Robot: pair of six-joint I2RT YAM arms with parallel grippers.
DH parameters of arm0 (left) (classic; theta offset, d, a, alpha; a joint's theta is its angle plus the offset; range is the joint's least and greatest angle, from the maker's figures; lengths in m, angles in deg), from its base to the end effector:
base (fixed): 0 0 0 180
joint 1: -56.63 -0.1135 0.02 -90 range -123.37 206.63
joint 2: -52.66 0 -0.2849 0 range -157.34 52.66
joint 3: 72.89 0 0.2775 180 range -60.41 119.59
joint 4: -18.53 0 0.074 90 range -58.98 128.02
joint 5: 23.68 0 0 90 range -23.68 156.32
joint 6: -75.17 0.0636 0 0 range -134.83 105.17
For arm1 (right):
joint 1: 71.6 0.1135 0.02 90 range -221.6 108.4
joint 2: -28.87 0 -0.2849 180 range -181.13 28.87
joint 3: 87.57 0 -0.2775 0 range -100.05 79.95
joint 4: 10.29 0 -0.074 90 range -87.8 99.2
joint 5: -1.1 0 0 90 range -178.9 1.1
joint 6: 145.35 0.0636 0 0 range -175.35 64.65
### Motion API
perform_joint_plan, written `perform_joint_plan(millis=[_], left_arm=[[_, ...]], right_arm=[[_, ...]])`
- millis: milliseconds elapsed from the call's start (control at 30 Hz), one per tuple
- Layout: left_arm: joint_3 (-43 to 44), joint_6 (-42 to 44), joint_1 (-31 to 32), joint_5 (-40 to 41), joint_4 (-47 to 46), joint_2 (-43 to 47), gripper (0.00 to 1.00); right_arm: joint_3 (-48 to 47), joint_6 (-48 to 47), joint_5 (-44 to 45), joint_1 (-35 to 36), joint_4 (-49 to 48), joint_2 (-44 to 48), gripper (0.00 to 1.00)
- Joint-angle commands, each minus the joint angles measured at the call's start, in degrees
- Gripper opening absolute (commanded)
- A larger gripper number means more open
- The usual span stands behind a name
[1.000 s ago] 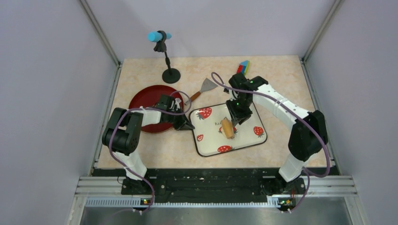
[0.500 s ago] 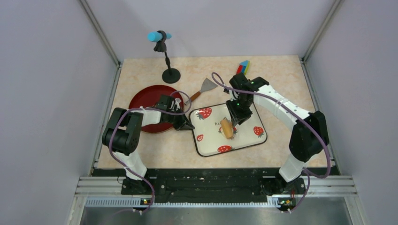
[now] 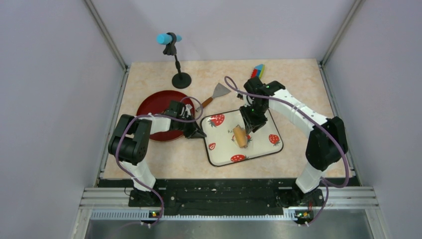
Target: Roll out the dumpling wrappers from the dough
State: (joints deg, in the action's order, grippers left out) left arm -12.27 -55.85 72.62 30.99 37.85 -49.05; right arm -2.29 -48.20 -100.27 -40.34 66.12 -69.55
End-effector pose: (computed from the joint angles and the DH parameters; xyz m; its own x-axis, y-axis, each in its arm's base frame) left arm 0.3255 -0.1315 0.1006 -0.9584 -0.2824 -0.0425 -0.1720 0.6896 -0.7035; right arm 0.3030 0.1986 0.2431 -0.9025 -0.4051 -0.1462 -0.4287 0.8777 0.2141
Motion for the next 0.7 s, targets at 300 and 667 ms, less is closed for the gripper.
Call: perform_joint_plan(millis=[300, 667], left_arm=[[-3.91, 2.89, -0.26, 10.03, 7.94, -1.97, 0.0], [-3.83, 2.78, -0.26, 10.04, 7.94, -2.14, 0.0]], right_arm=[[5.71, -1.56, -9.55, 2.39, -2.99, -11.9, 0.0], [5.55, -1.66, -8.18, 2.39, -2.09, -13.92, 0.0]])
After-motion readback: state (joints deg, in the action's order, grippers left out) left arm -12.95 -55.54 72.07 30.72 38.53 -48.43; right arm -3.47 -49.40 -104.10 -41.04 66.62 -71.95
